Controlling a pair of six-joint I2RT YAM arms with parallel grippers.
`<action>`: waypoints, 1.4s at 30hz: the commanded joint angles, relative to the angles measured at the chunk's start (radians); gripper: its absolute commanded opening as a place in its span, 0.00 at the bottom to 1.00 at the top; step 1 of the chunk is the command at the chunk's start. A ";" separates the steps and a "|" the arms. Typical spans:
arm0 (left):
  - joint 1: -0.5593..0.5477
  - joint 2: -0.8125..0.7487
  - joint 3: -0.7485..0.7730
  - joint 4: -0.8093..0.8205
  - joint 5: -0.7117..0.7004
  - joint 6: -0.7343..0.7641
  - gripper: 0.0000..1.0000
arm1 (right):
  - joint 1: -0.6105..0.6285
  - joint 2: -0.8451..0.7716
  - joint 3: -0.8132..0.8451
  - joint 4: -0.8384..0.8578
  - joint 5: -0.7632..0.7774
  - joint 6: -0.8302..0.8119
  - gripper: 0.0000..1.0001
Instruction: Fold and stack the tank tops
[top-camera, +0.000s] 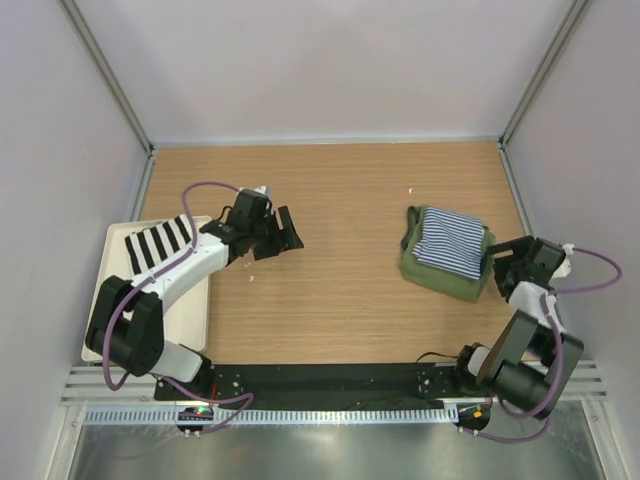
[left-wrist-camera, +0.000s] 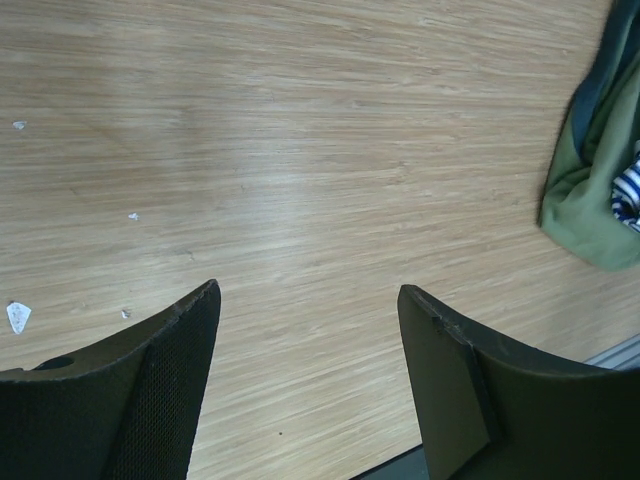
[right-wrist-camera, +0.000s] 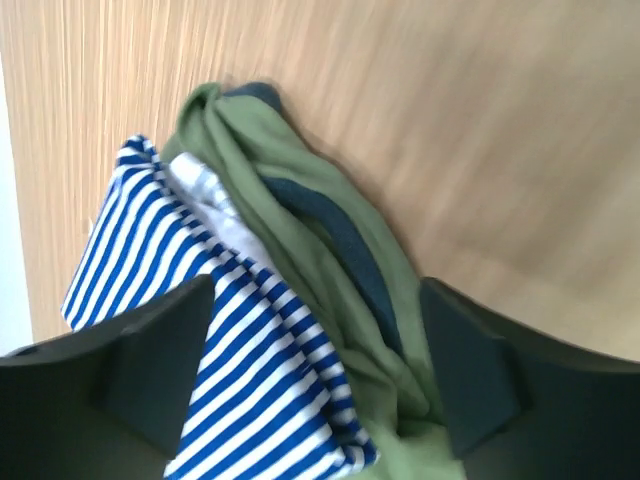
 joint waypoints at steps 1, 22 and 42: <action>-0.003 -0.055 -0.018 0.046 0.014 -0.002 0.72 | -0.005 -0.204 0.027 -0.215 0.370 0.008 0.94; -0.028 -0.427 -0.327 0.253 -0.211 0.086 0.73 | 0.805 -0.131 0.341 -0.161 0.167 -0.363 0.95; -0.032 -1.022 -0.783 0.432 -0.550 0.154 1.00 | 0.959 -0.326 -0.140 0.280 0.228 -0.347 1.00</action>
